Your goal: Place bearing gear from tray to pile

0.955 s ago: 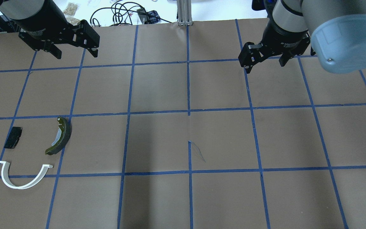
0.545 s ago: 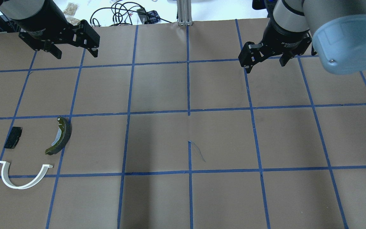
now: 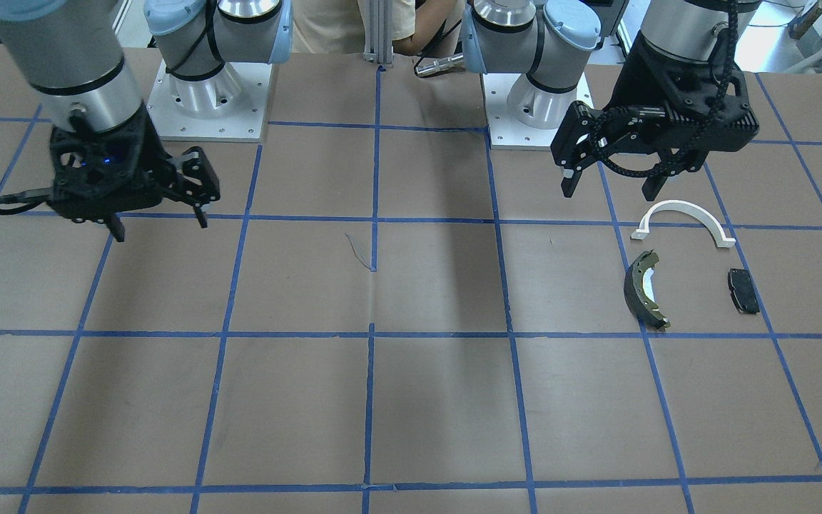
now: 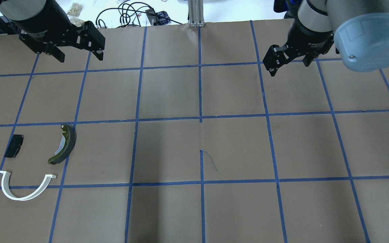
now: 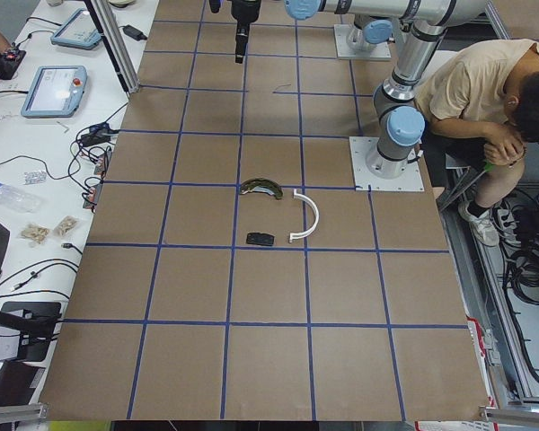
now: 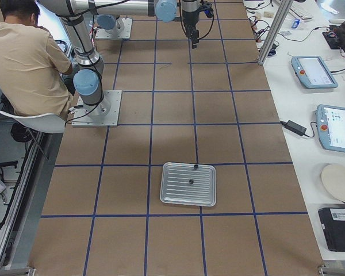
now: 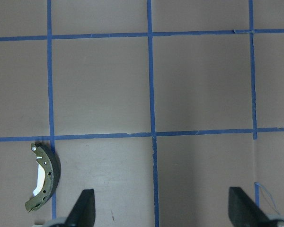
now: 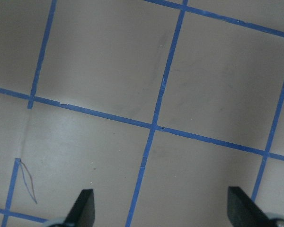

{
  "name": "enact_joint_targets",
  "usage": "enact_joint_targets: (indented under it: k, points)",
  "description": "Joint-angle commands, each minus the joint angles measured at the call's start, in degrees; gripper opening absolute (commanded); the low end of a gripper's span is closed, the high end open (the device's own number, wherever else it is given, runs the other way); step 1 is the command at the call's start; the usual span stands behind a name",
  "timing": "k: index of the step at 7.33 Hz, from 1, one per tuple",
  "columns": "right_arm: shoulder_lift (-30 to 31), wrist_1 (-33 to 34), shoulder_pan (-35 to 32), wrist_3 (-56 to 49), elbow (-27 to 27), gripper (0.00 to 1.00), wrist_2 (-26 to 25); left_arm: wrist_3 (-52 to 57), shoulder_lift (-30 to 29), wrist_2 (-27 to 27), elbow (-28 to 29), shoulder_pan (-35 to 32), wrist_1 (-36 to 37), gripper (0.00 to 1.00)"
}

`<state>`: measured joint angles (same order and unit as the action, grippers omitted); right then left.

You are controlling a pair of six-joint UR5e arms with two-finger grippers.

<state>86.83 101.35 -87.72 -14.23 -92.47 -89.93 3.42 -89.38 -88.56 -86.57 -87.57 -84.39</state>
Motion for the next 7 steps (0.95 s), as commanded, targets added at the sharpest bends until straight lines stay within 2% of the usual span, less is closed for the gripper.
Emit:
enact_joint_targets:
  k: [1,3,4,5,7]
  points:
    - [-1.39,0.34,12.6,-3.94,-0.34,1.0,0.01,0.01,0.0,-0.04,0.0,0.03,0.01,1.0]
    - [-3.67,0.52,23.24,-15.93,-0.43,1.0,-0.16,0.01,0.0,0.05,0.0,0.03,0.01,1.0]
    - [-6.82,1.13,29.64,-22.79,-0.34,1.0,-0.16,0.01,0.0,-0.04,0.0,0.03,0.01,1.0]
    - [-10.59,4.53,35.97,-29.39,-0.34,1.0,0.1,0.01,0.0,-0.04,0.0,0.03,0.01,1.0]
    - [-18.85,16.1,45.22,-42.06,-0.34,1.0,0.1,0.01,0.0,0.05,0.0,0.03,0.01,1.0]
